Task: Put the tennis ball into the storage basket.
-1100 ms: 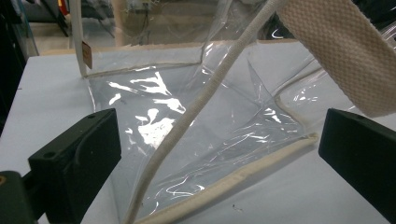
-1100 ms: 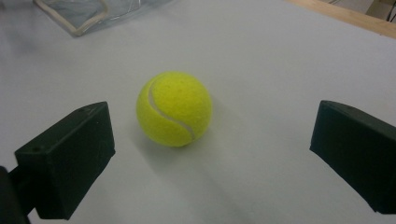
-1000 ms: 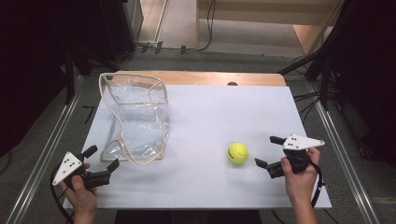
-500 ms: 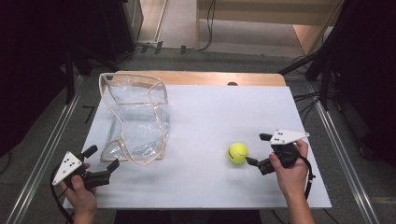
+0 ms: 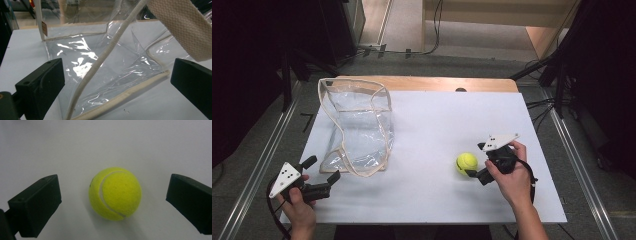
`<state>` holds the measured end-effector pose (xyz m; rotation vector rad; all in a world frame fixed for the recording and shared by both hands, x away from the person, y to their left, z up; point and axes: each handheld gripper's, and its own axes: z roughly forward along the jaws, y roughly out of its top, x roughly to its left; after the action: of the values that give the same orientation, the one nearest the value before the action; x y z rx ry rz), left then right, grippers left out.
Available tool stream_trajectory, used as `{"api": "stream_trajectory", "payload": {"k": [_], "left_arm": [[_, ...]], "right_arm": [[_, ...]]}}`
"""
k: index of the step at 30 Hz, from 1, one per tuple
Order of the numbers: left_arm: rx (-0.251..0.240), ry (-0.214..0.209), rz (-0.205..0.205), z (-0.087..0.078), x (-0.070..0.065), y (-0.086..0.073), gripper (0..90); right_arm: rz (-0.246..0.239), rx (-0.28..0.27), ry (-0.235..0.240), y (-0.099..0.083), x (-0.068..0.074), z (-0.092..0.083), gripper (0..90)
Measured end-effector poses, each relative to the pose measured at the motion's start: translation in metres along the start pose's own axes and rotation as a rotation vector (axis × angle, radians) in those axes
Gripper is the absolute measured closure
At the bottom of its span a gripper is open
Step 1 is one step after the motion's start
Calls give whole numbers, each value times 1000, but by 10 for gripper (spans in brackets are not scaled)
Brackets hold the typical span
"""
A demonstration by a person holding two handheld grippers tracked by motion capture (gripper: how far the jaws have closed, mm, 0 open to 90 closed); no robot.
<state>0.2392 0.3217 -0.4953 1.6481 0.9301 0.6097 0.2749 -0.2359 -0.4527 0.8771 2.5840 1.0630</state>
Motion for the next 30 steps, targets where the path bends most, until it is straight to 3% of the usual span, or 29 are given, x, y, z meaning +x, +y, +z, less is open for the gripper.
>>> {"api": "stream_trajectory", "payload": {"k": [9, 23, 30], "left_arm": [[0, 4, -2, 0, 0, 0, 0], [-6, 0, -8, -1, 1, 0, 0], [-6, -1, -11, -1, 1, 0, 0]], "right_arm": [[-5, 51, 27, 8, -1, 10, 0], [-22, 194, 15, 9, -1, 32, 0], [-23, 234, 18, 9, -1, 39, 0]]}}
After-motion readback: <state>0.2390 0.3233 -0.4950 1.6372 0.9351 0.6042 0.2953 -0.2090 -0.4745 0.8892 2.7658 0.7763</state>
